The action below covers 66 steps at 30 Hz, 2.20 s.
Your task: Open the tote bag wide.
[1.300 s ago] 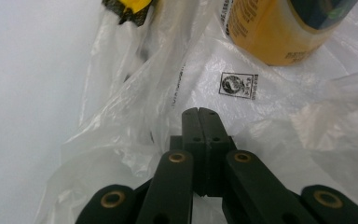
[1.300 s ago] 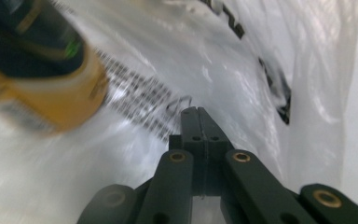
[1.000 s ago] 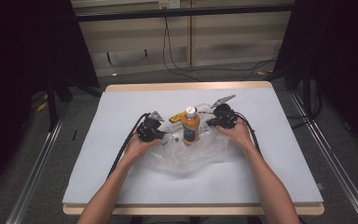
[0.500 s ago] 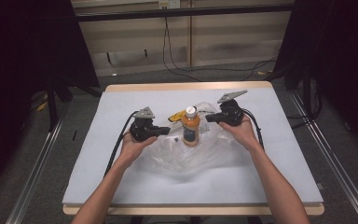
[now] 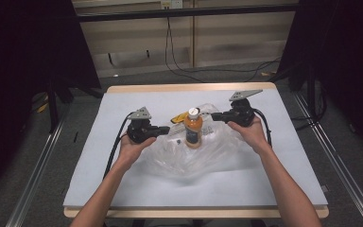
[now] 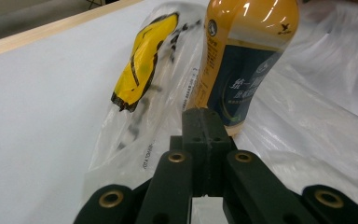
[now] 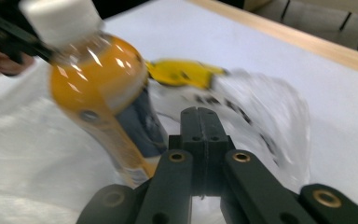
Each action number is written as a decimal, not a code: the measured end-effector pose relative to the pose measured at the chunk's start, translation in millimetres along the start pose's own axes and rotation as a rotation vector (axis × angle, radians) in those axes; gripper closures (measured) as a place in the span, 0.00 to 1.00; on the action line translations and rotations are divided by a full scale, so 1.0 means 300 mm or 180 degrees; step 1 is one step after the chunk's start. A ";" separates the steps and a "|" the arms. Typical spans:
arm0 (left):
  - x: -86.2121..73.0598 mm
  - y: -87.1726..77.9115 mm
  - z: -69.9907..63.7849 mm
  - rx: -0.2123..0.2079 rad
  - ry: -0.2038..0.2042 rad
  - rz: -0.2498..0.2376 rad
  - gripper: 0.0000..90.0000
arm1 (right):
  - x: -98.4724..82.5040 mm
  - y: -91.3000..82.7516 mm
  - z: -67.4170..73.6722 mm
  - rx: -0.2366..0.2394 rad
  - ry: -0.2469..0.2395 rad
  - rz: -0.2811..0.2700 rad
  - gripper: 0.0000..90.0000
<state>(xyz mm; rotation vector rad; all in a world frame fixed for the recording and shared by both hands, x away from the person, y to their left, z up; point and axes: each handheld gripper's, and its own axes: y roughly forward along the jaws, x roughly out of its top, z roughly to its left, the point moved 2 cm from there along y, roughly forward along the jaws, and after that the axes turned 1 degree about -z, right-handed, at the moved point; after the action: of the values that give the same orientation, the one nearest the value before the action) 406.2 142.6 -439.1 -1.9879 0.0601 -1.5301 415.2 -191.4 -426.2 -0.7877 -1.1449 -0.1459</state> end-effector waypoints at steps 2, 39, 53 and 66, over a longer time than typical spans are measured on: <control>0.005 -0.012 -0.002 0.0023 0.0022 -0.0019 1.00 | 0.005 -0.025 0.001 0.0043 0.0061 -0.0128 1.00; -0.125 -0.264 -0.100 0.0558 -0.0038 -0.0643 0.09 | -0.212 -0.379 0.155 -0.0926 0.0152 -0.0881 0.02; -0.218 -0.343 -0.172 0.0869 -0.0044 -0.0695 0.03 | -0.362 -0.478 0.242 -0.1186 0.0247 -0.0889 0.05; -0.315 -0.371 -0.213 0.0895 -0.0161 -0.0704 0.03 | -0.452 -0.550 0.293 -0.1458 0.0307 -0.1011 0.05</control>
<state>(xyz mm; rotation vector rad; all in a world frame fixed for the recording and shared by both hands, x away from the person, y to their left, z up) 282.3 241.3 -456.7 -1.8520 -0.3872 -1.5260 209.5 -294.2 -446.4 -0.9822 -1.1532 -0.7239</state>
